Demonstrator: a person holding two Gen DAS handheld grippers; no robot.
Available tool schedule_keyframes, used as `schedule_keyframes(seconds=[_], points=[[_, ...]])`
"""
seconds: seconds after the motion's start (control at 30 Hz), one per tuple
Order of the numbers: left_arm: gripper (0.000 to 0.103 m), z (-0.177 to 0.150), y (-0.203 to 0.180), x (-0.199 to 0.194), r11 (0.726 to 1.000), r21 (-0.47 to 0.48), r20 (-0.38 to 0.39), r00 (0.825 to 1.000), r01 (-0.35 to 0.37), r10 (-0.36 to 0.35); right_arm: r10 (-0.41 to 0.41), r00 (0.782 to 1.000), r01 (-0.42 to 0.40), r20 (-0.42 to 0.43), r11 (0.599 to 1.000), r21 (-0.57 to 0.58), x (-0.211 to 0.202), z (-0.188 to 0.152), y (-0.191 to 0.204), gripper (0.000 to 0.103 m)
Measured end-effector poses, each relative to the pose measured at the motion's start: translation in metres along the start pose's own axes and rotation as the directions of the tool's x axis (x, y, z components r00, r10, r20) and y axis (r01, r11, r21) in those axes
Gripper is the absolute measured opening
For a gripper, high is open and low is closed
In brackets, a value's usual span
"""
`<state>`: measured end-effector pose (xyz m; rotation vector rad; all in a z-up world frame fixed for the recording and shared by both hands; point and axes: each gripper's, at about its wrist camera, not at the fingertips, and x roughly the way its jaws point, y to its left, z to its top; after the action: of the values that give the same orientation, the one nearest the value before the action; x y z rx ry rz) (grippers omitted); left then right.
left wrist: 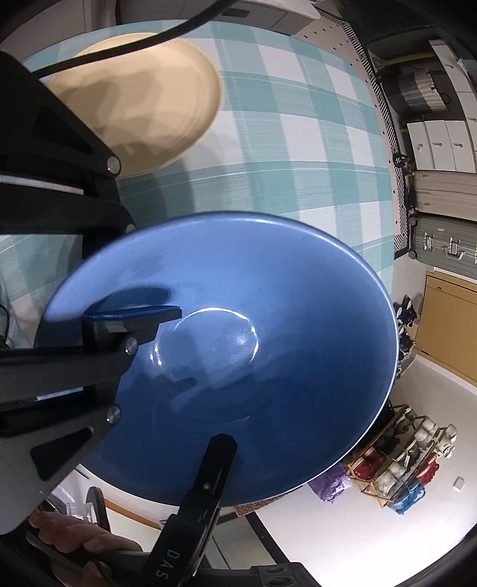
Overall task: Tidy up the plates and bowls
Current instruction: 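Carry the held blue bowl with both tools over the nested blue bowls, then lower the held bowl into the nested bowls and open both tools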
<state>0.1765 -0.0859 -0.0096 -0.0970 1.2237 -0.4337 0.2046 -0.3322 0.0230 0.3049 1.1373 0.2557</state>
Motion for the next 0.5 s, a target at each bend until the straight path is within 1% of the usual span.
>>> schedule_keyframes(seconds=[0.2,0.3,0.37,0.5], points=[[0.014,-0.027,0.001,0.004,1.0,-0.005,-0.006,1.0,0.005,-0.005,0.006,1.0,-0.006,-0.029,1.0,0.004,0.001,-0.027,-0.002,0.017],[0.014,-0.037,0.0,0.006,1.0,0.006,0.006,1.0,-0.031,0.031,0.015,0.999,-0.014,-0.047,1.0,0.009,0.006,-0.038,-0.003,0.017],[0.014,-0.042,-0.002,0.006,0.998,0.019,0.029,0.998,-0.058,0.057,0.018,0.998,-0.017,-0.059,1.0,0.008,0.011,-0.045,-0.004,0.017],[0.015,-0.047,-0.007,0.006,0.995,0.033,0.065,0.994,-0.092,0.09,0.016,0.998,-0.015,-0.066,1.0,0.017,0.019,-0.055,-0.009,0.017]])
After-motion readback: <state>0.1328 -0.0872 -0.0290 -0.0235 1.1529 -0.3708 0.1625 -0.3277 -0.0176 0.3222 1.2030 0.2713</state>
